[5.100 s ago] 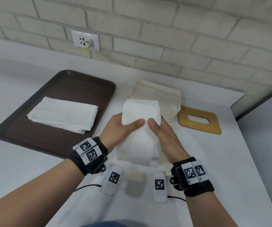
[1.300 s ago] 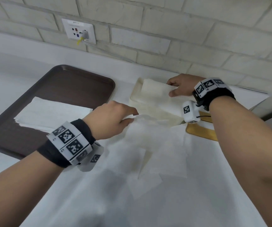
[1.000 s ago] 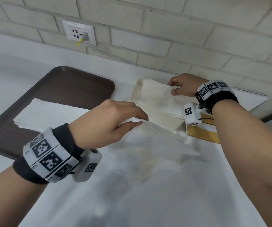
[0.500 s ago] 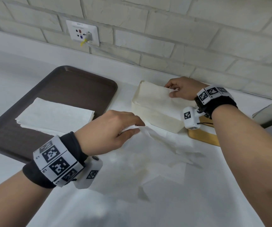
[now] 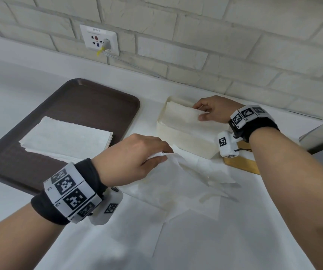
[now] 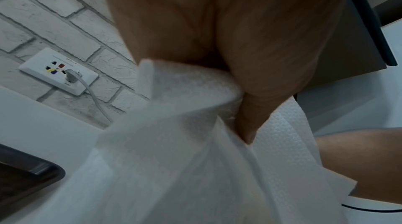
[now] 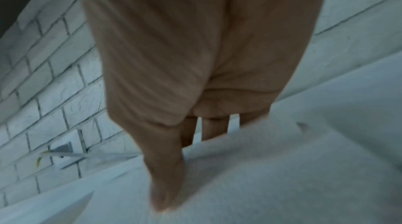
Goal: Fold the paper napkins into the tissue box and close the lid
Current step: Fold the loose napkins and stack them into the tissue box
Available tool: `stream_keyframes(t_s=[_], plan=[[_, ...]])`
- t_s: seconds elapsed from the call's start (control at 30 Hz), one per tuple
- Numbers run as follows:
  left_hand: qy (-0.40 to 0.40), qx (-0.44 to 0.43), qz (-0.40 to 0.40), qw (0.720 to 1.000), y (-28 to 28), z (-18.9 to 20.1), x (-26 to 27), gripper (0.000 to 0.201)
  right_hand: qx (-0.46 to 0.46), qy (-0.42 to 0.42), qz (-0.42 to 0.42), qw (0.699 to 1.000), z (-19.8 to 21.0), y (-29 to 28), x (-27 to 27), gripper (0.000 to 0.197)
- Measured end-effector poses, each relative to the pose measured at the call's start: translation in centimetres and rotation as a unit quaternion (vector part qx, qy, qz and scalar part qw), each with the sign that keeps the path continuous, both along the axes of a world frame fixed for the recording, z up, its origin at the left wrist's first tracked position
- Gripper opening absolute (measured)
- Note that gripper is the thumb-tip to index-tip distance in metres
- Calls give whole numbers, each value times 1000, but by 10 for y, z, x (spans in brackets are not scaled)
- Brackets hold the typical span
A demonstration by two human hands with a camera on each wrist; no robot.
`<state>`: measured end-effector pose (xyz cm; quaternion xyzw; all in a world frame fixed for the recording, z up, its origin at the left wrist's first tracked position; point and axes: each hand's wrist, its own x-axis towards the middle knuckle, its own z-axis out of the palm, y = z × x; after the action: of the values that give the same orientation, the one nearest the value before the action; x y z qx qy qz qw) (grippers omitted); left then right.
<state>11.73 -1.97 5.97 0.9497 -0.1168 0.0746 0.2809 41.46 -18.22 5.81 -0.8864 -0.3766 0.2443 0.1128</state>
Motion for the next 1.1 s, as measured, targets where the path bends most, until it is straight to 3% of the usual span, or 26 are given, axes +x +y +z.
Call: stream_keyframes(t_s=[0.1, 0.23, 0.33, 0.4, 0.47, 0.53, 0.57, 0.63, 0.67, 0.7, 0.77, 0.8, 0.87, 0.93, 1.0, 1.03, 1.1], plan=[[-14, 4, 4, 1000, 4, 2, 0, 28, -26, -48, -2, 998, 10, -6, -2, 52], [-37, -14, 50, 998, 15, 6, -1, 32, -94, -142, -1, 985, 19, -17, -10, 37], [-58, -45, 75, 994, 21, 17, -1, 23, -175, -138, 54, 973, 7, -19, -28, 25], [-68, -60, 80, 993, 23, 27, -1, 19, -162, -126, 48, 978, 7, -22, -34, 27], [-82, -72, 86, 990, 26, 37, -4, 21, -77, -118, 14, 990, 19, -30, -38, 25], [-92, -94, 93, 987, 32, 43, -7, 31, 114, -87, -64, 988, 26, -48, -48, 30], [-97, -111, 103, 984, 35, 47, -10, 35, 234, -51, -115, 964, 28, -58, -62, 35], [-99, -142, 122, 977, 39, 54, -15, 30, 451, 47, -206, 867, 20, -80, -94, 25], [-98, -164, 128, 973, 39, 57, -17, 22, 520, 105, -228, 816, 15, -89, -112, 15], [-97, -183, 126, 970, 40, 60, -18, 13, 563, 160, -239, 774, 7, -98, -127, 28], [-97, -200, 126, 967, 38, 65, -20, 18, 591, 234, -230, 737, -14, -112, -151, 67], [-98, -207, 131, 965, 38, 66, -20, 26, 584, 253, -225, 738, -24, -115, -159, 67], [-105, -221, 141, 959, 39, 67, -20, 37, 553, 275, -219, 755, -40, -112, -172, 43], [-111, -231, 145, 956, 38, 68, -21, 40, 517, 308, -224, 766, -50, -107, -185, 66], [-113, -254, 144, 950, 35, 70, -20, 35, 498, 309, -217, 781, -55, -98, -198, 112], [-113, -270, 144, 945, 33, 69, -19, 31, 492, 299, -203, 792, -57, -92, -203, 125], [-114, -307, 148, 933, 29, 70, -17, 24, 524, 284, -206, 776, -54, -78, -215, 121]])
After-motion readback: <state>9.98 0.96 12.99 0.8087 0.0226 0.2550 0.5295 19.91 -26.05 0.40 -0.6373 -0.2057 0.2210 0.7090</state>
